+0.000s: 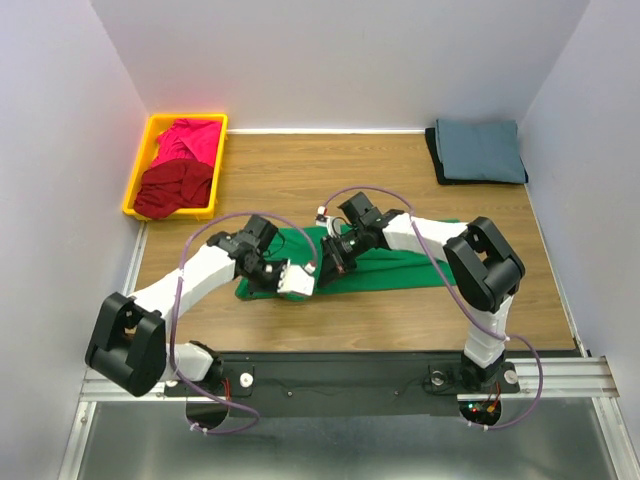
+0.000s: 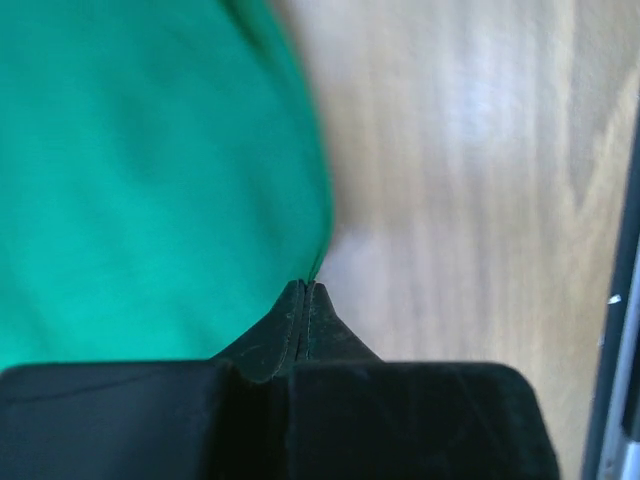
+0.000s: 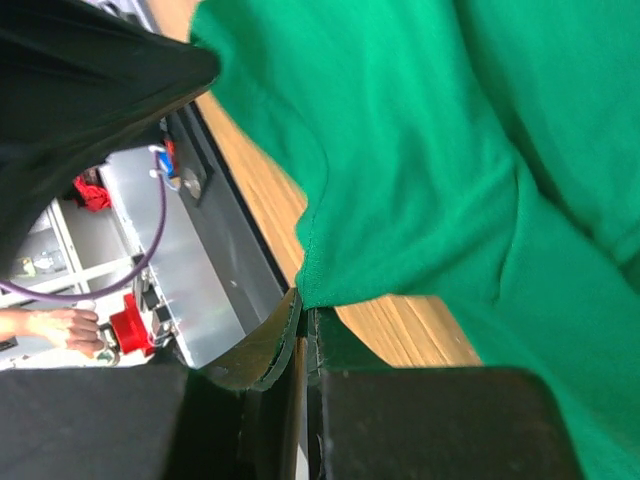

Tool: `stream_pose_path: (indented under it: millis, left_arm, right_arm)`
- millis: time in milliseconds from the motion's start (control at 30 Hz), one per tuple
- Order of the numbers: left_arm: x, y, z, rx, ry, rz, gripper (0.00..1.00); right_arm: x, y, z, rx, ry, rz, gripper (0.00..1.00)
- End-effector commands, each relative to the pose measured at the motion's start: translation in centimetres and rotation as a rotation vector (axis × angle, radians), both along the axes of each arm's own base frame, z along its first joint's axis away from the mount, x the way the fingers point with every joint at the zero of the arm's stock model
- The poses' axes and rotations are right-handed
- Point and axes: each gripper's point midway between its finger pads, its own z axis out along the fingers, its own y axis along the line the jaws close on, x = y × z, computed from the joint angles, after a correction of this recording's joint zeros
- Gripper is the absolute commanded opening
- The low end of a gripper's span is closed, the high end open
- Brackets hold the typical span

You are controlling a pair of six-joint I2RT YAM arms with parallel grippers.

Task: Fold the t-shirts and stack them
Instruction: Fold the tshirt

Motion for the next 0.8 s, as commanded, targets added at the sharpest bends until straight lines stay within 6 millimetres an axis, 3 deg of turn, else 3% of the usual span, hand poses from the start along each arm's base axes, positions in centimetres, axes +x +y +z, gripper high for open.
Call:
stream_pose_path:
  millis: [0, 167, 300, 400, 567, 767]
  left_arm:
    - [1.9, -0.8, 5.0, -0.069, -0.05, 0.024, 0.0]
    - [5.2, -0.7, 6.6, -0.084, -0.09, 0.063, 0.0]
    - [10.1, 1.2, 8.3, -0.101, -0.147, 0.148, 0.0]
    - [13.0, 1.5, 9.0, -0.123, -0.179, 0.18, 0.0]
    - [16.2, 1.0, 7.8, -0.145, -0.172, 0.215, 0.0]
    - [18.0, 0.9, 5.2, -0.132, -0.139, 0.249, 0.0]
  right_arm:
    - [2.0, 1.5, 5.2, 0.127, -0.107, 0.008, 0.04]
    - [5.4, 0.8, 5.1, 0.123, -0.129, -0.057, 0.02]
    - [8.6, 0.3, 5.2, 0.134, -0.135, -0.107, 0.01]
    - [10.4, 0.5, 5.6, 0.15, -0.141, -0.123, 0.01]
    - [12.5, 1.3, 4.4, 0.15, -0.133, -0.131, 0.02]
    - [13.9, 0.7, 2.1, 0.125, -0.08, -0.166, 0.02]
